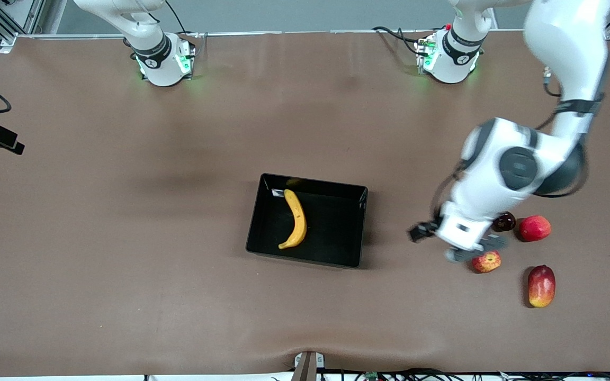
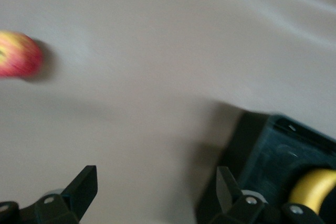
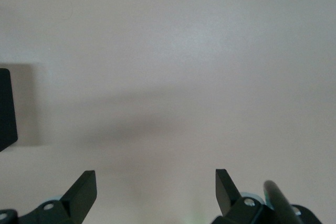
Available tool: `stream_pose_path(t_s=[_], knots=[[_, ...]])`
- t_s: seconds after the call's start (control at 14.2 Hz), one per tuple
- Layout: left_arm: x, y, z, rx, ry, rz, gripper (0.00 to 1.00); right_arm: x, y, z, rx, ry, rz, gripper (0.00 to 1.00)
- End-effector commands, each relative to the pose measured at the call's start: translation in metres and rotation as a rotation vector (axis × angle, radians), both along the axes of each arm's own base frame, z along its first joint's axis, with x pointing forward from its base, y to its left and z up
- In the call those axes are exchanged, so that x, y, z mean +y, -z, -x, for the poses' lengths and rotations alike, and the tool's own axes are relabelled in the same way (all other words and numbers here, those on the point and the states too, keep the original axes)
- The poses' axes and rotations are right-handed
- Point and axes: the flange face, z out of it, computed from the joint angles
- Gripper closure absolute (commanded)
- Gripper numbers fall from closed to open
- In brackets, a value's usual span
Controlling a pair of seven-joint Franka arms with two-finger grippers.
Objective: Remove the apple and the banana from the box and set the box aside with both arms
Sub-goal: 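Move the left gripper into the tray and grasp the banana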
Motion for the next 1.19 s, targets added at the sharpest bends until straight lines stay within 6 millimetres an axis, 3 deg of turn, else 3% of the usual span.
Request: stream_pose_path(t_s=[0.0, 0.28, 0.7, 0.91, 1.12], knots=[[-0.07, 0.012, 0.014, 0.013, -0.016, 0.026, 0.0, -0.001, -0.004, -0.002, -0.006, 0.001, -0.008, 0.0], [-0.161, 0.037, 0.035, -0.003, 0.039, 0.036, 0.0, -0.001, 0.005, -0.006, 0.009, 0.001, -0.009, 0.0], [-0.238, 0.103, 0.061, -0.09, 0.128, 0.025, 0.0, -0.001, 0.009, -0.007, 0.02, 0.003, -0.008, 0.0], [-0.265, 0.133, 0.074, -0.125, 0.177, 0.007, 0.0, -0.002, 0.014, -0.009, 0.029, 0.006, -0.008, 0.0], [-0.274, 0.159, 0.084, -0.131, 0.243, -0.023, 0.0, -0.002, 0.019, -0.011, 0.041, 0.006, -0.008, 0.0]])
